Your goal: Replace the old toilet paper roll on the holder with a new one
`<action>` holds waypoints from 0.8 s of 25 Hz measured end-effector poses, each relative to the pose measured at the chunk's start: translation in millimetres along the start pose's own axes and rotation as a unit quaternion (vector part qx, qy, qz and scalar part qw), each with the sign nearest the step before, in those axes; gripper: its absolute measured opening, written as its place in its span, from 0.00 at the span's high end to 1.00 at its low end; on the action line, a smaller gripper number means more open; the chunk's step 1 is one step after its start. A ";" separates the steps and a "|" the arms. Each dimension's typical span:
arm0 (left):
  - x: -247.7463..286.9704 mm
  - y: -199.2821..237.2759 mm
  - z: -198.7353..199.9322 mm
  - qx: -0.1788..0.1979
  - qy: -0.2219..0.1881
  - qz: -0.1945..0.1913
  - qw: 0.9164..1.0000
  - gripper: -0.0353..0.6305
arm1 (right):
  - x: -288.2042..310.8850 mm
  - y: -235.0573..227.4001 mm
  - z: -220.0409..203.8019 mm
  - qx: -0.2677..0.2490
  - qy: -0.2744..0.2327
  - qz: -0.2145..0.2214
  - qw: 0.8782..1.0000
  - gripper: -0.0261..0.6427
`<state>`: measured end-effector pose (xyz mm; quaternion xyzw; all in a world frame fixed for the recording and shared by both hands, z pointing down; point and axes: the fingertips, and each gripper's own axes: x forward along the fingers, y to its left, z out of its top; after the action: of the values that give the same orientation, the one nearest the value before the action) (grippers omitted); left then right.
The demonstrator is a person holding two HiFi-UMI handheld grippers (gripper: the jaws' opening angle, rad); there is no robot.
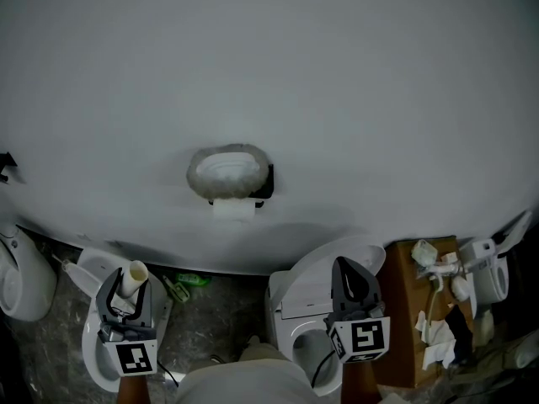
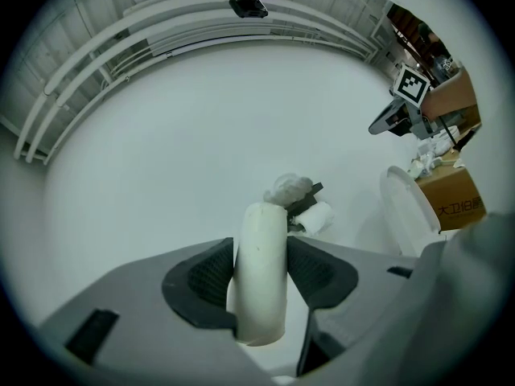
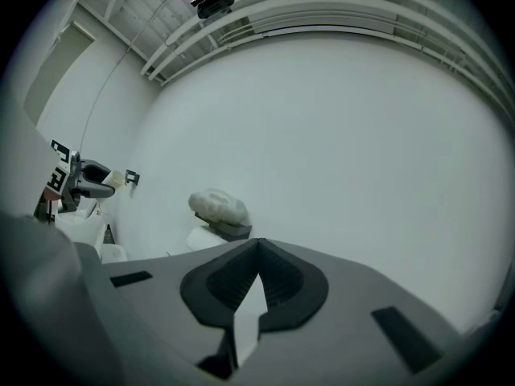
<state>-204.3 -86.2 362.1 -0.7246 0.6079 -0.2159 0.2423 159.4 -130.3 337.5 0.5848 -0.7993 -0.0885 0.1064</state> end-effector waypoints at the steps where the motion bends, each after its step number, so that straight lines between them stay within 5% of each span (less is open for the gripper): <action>1: -1.1 -0.1 0.2 0.002 -0.002 -0.002 1.000 0.64 | 0.6 2.7 1.7 0.000 -0.001 0.002 1.000 0.96; 20: -16.0 3.3 -4.9 -0.005 -0.004 -0.008 1.000 0.64 | -11.8 26.4 9.1 -0.034 0.008 0.014 0.999 0.96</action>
<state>-212.5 -71.3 363.7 -0.7318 0.6019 -0.2119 0.2393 136.1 -110.9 335.0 0.5704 -0.8028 -0.1096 0.1345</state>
